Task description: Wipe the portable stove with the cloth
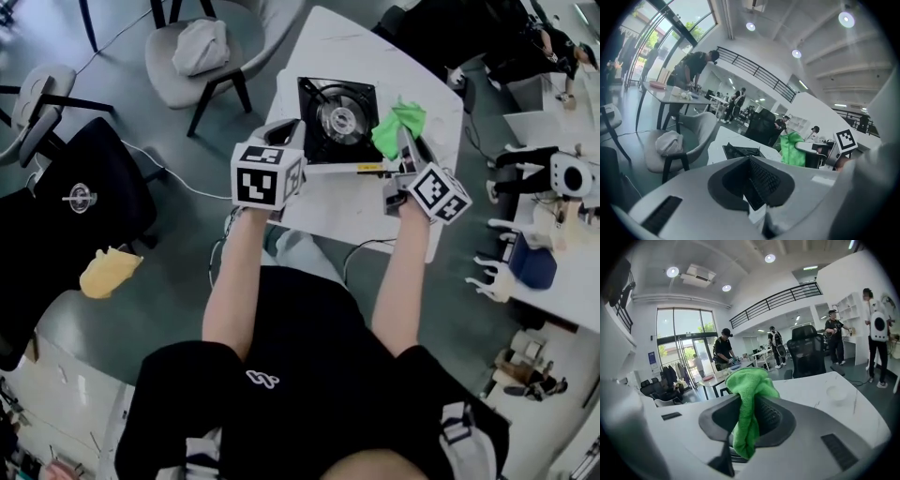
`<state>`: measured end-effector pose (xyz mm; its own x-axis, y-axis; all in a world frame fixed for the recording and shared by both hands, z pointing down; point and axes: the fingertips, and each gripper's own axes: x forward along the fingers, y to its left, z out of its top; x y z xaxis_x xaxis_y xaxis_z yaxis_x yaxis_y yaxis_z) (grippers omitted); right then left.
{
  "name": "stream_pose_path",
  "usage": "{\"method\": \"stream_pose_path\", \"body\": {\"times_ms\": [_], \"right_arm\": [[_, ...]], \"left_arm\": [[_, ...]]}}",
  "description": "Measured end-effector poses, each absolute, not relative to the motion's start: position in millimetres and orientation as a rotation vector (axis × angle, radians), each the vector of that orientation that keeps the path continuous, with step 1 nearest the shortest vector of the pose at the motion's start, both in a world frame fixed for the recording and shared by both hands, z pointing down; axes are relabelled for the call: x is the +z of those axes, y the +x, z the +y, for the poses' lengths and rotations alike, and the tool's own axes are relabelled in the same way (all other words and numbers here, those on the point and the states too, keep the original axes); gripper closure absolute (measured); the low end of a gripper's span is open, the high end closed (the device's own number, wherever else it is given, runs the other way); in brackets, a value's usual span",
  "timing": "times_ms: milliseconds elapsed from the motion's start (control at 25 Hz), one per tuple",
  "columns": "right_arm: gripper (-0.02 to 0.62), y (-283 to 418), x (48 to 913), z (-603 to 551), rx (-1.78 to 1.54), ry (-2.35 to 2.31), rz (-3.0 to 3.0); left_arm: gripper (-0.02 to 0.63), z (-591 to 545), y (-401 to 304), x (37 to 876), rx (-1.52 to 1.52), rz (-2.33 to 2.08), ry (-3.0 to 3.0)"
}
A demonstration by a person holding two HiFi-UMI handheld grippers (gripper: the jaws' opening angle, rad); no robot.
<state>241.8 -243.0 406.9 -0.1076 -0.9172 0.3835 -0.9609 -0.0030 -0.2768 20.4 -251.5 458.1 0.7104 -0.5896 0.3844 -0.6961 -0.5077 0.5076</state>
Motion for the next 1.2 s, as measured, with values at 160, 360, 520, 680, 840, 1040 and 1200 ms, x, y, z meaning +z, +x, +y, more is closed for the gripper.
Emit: {"method": "stream_pose_path", "body": {"times_ms": [160, 360, 520, 680, 840, 1040, 1200], "right_arm": [[0.528, 234, 392, -233, 0.72, 2.076, -2.239], [0.528, 212, 367, -233, 0.745, 2.065, -2.445], [0.528, 204, 317, -217, 0.598, 2.034, -2.625], [0.528, 208, 286, -165, 0.387, 1.939, -2.674], [0.528, 226, 286, -117, 0.216, 1.835, -2.601], [0.531, 252, 284, -77, 0.173, 1.839, -2.611], [0.531, 260, 276, -59, 0.124, 1.807, -2.612]], "left_arm": [[0.611, -239, 31, 440, 0.157, -0.997, 2.285], [0.611, -250, 17, 389, 0.045, -1.182, 2.302], [0.611, -242, 10, 334, -0.076, -1.36, 2.313], [0.611, -184, 34, 291, -0.185, -1.391, 2.371], [0.612, -131, 67, 290, -0.204, -1.373, 2.398], [0.611, -94, 98, 300, -0.043, -1.507, 2.503], [0.611, -74, 117, 295, 0.029, -1.608, 2.515]]}}
